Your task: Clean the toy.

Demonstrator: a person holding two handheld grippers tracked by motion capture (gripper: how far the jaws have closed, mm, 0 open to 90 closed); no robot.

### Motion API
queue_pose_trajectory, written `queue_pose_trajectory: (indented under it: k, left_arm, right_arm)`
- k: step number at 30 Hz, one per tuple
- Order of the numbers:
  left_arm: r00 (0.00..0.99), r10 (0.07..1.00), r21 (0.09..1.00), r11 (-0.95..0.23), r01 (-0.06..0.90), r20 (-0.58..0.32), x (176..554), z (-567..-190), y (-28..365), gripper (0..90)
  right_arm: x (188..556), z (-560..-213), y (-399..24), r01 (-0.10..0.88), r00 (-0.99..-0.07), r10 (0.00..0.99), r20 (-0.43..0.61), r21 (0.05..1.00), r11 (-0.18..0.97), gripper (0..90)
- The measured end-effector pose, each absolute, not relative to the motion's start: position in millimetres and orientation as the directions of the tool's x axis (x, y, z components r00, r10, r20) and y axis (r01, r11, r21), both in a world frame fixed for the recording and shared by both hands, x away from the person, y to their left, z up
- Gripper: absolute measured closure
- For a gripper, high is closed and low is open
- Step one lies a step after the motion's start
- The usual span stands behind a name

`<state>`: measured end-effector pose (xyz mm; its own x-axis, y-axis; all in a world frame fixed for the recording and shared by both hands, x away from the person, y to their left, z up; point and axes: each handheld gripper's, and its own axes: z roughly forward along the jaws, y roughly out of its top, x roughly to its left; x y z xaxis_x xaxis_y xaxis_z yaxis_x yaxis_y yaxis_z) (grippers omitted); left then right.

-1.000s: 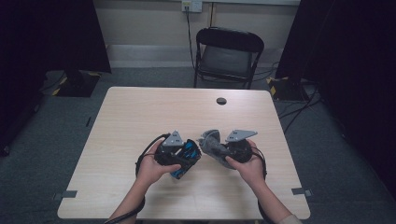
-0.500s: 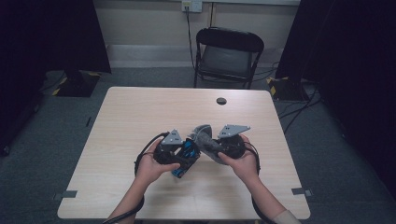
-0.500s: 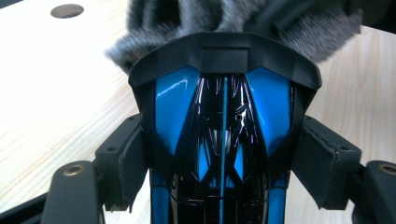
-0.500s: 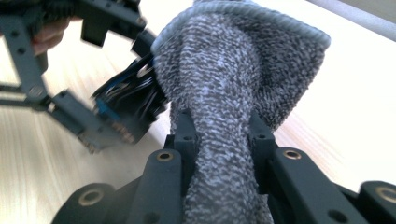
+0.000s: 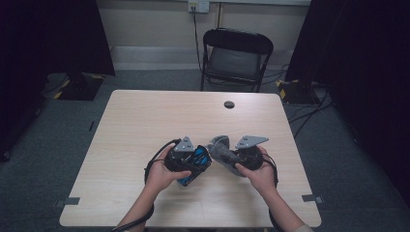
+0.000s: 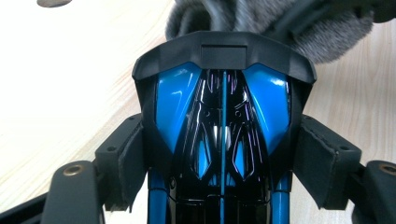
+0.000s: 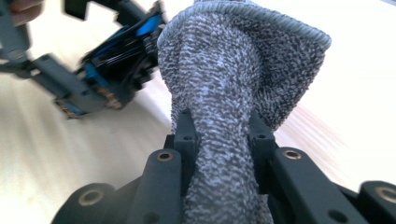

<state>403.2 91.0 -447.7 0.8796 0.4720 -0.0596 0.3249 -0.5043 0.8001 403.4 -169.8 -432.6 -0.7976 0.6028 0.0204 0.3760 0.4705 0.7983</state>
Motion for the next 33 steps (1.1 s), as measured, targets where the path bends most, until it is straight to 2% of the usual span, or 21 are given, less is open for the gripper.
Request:
queue_pose_trajectory:
  k: [7, 14, 33]
  left_arm:
    - [0.887, 0.457, 0.786, -0.525, 0.327, -0.064, 403.1, -460.1, 82.8, 25.5]
    - [0.88, 0.469, 0.78, -0.523, 0.344, -0.074, 406.0, -462.8, 82.7, 25.5]
    - [0.856, 0.512, 0.798, -0.484, 0.359, -0.074, 403.5, -443.3, 99.9, 25.5]
  right_arm:
    - [413.3, -439.0, -166.9, 0.396, -0.773, 0.634, 0.013, 0.791, 0.466, 71.9]
    - [409.9, -443.3, -147.5, 0.352, -0.822, 0.569, -0.01, 0.777, 0.522, 72.0]
    - [381.6, -438.0, -151.5, 0.289, -0.867, 0.497, -0.043, 0.768, 0.571, 72.0]
